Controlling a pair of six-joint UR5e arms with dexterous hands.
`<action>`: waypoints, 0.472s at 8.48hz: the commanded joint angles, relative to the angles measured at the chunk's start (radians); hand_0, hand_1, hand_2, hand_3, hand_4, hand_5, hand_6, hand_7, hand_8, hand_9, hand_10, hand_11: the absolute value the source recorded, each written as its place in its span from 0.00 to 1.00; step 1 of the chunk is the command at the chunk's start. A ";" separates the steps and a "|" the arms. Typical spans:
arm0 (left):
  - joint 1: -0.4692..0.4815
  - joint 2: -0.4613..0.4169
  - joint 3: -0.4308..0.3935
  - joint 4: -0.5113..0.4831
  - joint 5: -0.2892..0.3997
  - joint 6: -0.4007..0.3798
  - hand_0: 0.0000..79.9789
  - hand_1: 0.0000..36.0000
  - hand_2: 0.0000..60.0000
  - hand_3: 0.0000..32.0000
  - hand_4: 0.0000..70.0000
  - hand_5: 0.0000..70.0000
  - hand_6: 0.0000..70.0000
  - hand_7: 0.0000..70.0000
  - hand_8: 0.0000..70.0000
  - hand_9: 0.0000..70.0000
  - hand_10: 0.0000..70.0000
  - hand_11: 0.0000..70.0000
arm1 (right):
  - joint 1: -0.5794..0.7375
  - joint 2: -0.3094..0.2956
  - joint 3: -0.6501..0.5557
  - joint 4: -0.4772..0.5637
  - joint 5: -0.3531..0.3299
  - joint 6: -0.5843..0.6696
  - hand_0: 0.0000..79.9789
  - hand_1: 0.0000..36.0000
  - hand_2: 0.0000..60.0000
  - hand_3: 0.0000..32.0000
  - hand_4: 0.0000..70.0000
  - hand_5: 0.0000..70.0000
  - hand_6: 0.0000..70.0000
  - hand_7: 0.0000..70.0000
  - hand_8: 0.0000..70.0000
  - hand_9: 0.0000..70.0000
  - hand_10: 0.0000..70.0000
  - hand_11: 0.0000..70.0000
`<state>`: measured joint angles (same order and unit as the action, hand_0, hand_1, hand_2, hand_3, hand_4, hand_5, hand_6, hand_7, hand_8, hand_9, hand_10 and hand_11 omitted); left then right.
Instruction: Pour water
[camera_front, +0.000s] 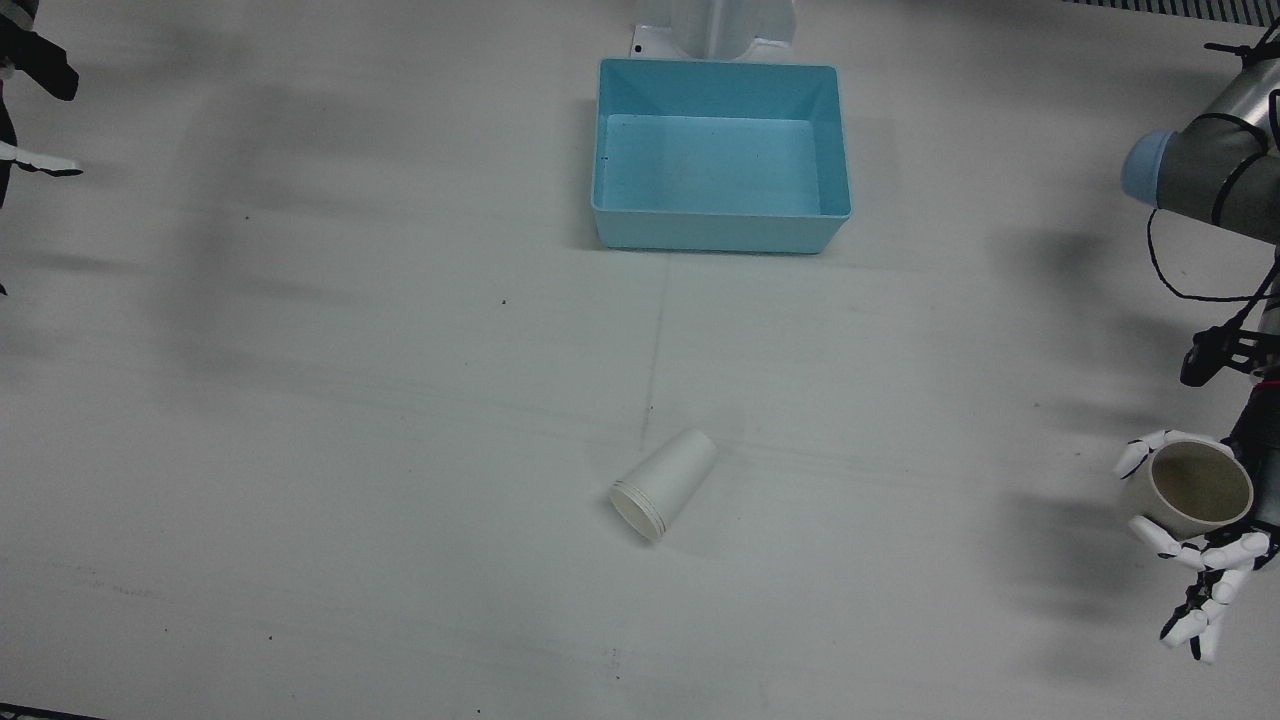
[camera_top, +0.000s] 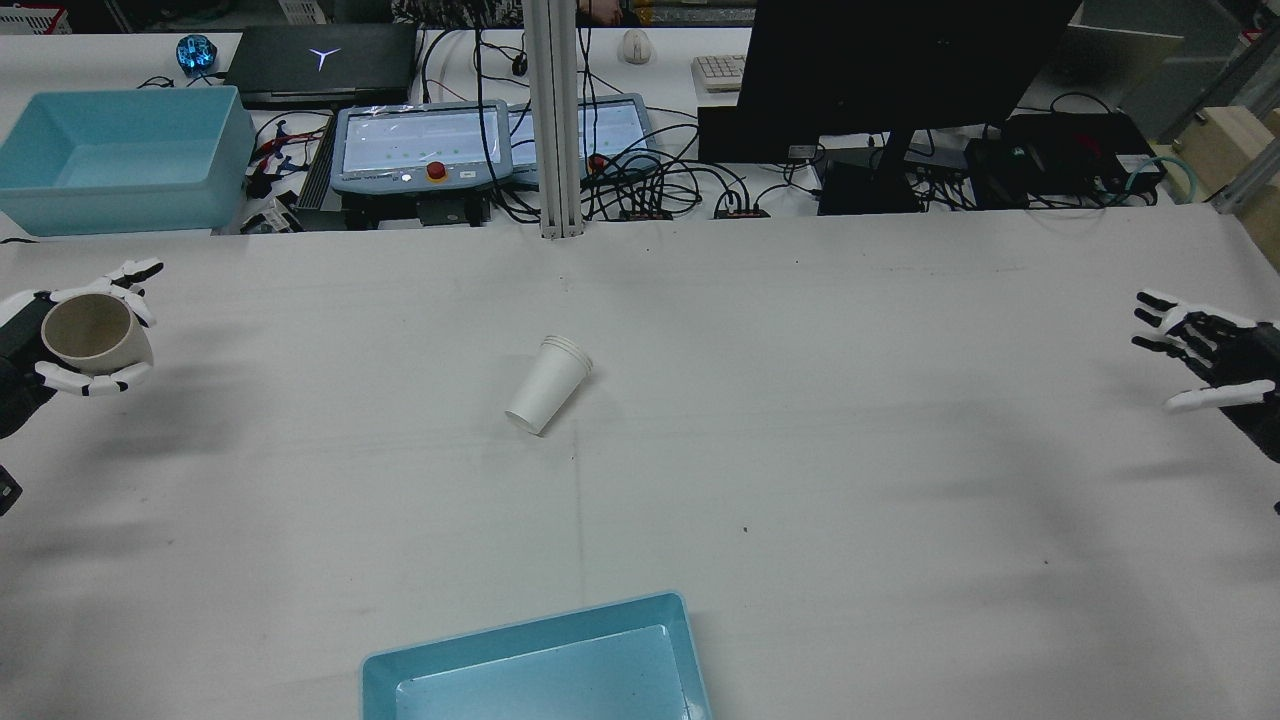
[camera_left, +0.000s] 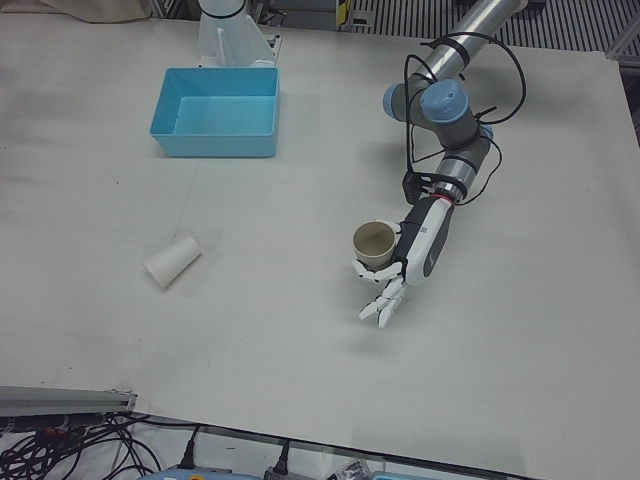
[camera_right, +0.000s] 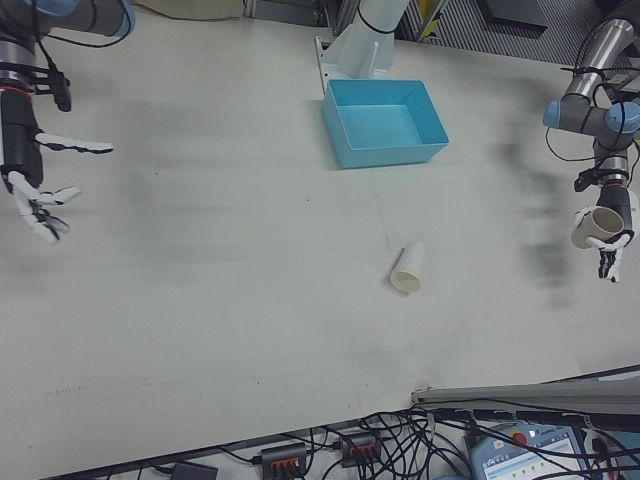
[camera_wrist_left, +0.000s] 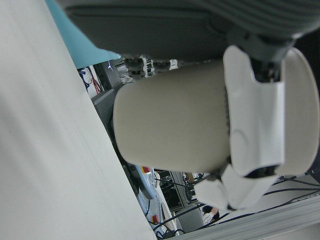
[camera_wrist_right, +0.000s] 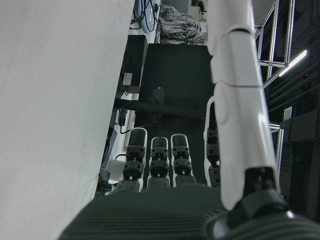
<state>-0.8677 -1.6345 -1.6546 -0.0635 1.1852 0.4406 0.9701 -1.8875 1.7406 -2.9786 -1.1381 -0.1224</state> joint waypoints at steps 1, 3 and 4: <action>-0.005 0.030 0.137 -0.158 -0.001 0.000 0.73 0.94 1.00 0.00 0.69 1.00 0.19 0.18 0.08 0.04 0.07 0.13 | 0.498 0.096 -0.222 0.195 -0.433 -0.131 0.84 0.59 0.06 0.00 0.85 0.67 0.30 0.30 0.25 0.24 0.23 0.35; -0.020 0.158 0.173 -0.261 -0.009 0.004 0.74 0.86 0.89 0.00 0.66 1.00 0.18 0.18 0.08 0.04 0.06 0.12 | 0.498 0.106 -0.227 0.210 -0.433 -0.129 0.83 0.58 0.06 0.00 0.86 0.64 0.30 0.30 0.24 0.24 0.23 0.36; -0.037 0.174 0.241 -0.318 -0.009 0.006 0.75 0.75 0.61 0.00 0.66 1.00 0.18 0.18 0.09 0.04 0.06 0.11 | 0.498 0.110 -0.217 0.211 -0.433 -0.128 0.85 0.59 0.06 0.00 0.88 0.65 0.31 0.30 0.24 0.23 0.23 0.35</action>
<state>-0.8787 -1.5361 -1.5083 -0.2690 1.1809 0.4429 1.4510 -1.7906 1.5239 -2.7827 -1.5595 -0.2478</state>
